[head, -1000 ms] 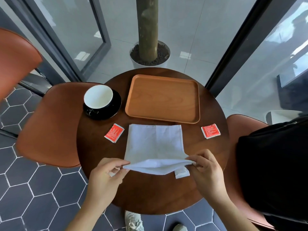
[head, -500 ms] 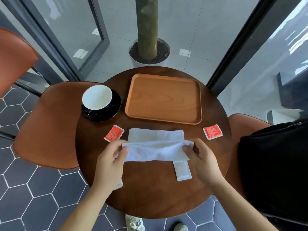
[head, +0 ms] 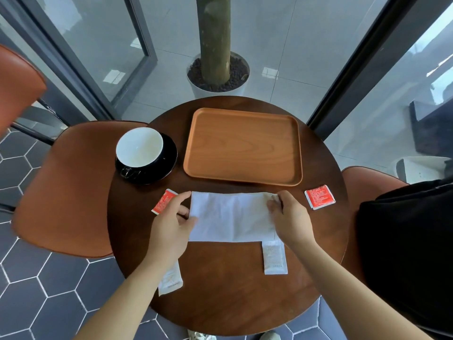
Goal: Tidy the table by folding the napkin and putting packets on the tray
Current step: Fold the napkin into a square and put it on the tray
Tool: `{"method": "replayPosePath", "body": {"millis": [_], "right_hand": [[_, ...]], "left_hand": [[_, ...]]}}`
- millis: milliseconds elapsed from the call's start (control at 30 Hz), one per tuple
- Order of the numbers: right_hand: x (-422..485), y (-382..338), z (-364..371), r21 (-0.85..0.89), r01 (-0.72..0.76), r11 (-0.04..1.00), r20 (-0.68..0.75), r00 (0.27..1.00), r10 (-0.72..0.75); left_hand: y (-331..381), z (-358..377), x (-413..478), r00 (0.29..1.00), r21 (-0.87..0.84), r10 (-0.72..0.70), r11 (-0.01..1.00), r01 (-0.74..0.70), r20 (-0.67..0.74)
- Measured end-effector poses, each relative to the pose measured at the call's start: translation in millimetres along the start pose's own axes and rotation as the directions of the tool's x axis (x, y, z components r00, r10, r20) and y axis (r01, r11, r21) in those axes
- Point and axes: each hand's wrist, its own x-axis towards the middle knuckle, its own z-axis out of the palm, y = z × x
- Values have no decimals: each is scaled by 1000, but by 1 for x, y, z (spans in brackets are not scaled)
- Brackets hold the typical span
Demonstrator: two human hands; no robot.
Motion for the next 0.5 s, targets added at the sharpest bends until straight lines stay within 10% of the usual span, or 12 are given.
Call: {"method": "replayPosePath", "body": {"millis": [300, 500], "right_hand": [[1, -11, 4, -98, 16, 995, -93, 995, -25], [-26, -18, 19, -472, 481, 738, -61, 818, -572]], "left_hand": [[13, 12, -7, 988, 338, 140, 935, -111, -65], [3, 37, -6, 875, 532, 484, 741, -409, -3]]}}
